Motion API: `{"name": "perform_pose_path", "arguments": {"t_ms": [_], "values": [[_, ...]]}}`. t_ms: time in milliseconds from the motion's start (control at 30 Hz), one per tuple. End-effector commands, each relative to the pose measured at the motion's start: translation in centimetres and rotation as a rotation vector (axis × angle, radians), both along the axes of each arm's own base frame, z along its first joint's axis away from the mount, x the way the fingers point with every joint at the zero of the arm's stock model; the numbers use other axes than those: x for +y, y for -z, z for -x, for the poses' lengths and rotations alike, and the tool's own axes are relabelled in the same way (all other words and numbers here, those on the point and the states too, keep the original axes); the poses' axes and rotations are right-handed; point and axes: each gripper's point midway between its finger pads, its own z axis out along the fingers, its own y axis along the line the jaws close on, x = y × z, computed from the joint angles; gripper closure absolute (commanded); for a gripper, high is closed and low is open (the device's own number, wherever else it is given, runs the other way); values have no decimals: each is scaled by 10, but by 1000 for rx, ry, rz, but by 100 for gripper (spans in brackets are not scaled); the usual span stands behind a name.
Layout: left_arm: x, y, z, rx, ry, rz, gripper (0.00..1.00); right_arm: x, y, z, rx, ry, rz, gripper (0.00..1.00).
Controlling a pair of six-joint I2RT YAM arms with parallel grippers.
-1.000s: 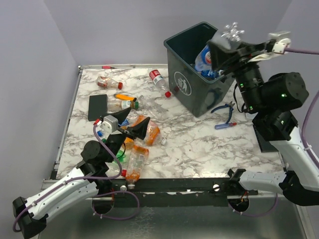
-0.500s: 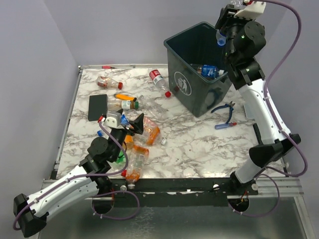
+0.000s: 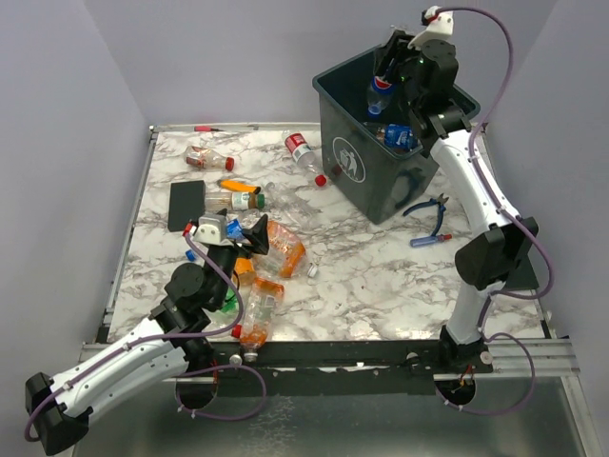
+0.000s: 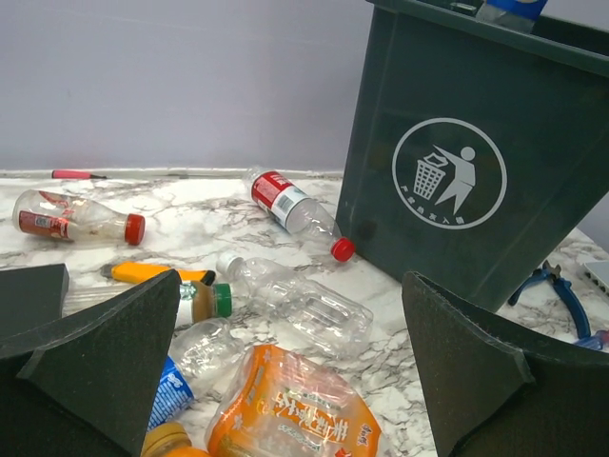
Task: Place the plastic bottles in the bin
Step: Place the plastic bottle in the trash bin, then pick up the plastic bottle at the center of the board.
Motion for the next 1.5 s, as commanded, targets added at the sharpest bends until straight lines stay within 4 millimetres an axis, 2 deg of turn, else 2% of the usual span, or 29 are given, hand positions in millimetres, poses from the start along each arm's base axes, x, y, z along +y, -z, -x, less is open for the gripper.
{"name": "perform_pose_path", "arguments": {"t_ms": [0,100,133,200,300,433,567,667,733,833,933,1000,1167,1267,1367,1467], "values": [[8,-11,0,-13,-30,-2,1,34,28,-7,82,-167,-23,54],[7,-11,0,-14,-29,-5,1,37,44,-8,122,-176,-28,50],[7,-10,0,-13,-28,-6,1,37,47,-7,127,-181,-28,45],[6,-9,0,-11,-27,-10,1,35,53,-6,144,-170,-29,22],[5,-8,0,-9,-25,-13,1,29,51,-2,152,-143,-34,10],[4,-7,-1,-5,-22,-18,1,27,30,7,118,-150,-38,8],[3,-6,-2,-3,-23,-20,1,30,-10,25,50,-199,-67,8],[3,-5,-2,0,-26,-23,1,37,-45,51,-12,-273,-102,10],[3,-5,-3,1,-27,-24,1,42,-70,76,-61,-329,-108,12],[3,-5,-3,3,-29,-26,1,51,-87,113,-97,-388,-88,14],[2,-3,-3,7,-24,-29,1,60,-88,153,-125,-476,-80,15],[0,0,-4,14,-24,-34,1,71,-87,190,-154,-581,-65,15],[0,4,-7,27,-34,-52,1,117,-66,292,-108,-913,-90,16],[0,6,-8,31,-42,-58,1,145,-37,345,-43,-1070,-85,17],[1,8,-10,40,-56,-64,1,153,2,369,37,-1097,-58,17],[4,12,-12,45,-79,-103,1,144,49,366,120,-1014,-28,17]]}}
